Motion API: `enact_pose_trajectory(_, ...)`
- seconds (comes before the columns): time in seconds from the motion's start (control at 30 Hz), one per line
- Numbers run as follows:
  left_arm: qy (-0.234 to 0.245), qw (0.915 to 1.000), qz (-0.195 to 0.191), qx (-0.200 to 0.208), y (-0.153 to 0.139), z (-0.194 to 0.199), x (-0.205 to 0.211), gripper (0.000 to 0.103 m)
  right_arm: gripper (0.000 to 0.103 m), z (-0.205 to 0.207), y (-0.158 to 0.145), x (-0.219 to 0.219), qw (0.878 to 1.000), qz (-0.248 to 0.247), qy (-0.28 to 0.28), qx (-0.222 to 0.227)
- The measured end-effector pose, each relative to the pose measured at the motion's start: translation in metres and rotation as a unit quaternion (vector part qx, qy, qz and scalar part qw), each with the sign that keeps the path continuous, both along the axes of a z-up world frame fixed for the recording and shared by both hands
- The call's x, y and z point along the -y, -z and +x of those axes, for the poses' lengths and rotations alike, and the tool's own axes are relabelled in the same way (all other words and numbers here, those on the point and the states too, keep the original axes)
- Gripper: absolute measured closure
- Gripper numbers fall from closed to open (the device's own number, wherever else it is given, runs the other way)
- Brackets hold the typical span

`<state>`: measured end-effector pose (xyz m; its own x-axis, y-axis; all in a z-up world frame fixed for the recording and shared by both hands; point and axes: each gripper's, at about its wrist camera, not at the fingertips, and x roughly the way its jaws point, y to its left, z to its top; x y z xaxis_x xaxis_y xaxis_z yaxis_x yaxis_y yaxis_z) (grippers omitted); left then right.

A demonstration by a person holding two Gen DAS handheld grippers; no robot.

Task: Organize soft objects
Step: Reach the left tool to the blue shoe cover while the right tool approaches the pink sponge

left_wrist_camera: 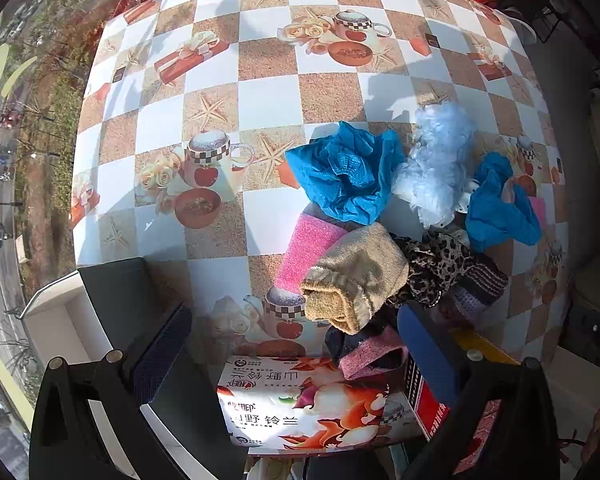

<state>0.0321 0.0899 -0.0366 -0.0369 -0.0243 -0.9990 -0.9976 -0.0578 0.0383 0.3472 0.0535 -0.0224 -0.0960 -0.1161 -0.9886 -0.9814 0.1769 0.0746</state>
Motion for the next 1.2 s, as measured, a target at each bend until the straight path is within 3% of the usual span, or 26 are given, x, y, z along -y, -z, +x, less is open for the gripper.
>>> enact_pose_trajectory(0.87, 0.023, 0.9994, -0.018, -0.018, 0.026, 0.008, -0.025, 0.000, 0.000, -0.004, 0.020, -0.008, 1.000, -0.007, -0.016, 0.010)
enact_pose_trajectory(1.2, 0.050, 0.9985, -0.017, -0.018, 0.054, 0.023, -0.049, 0.000, 0.000, 0.003, 0.036, -0.030, 0.999, 0.014, -0.022, 0.018)
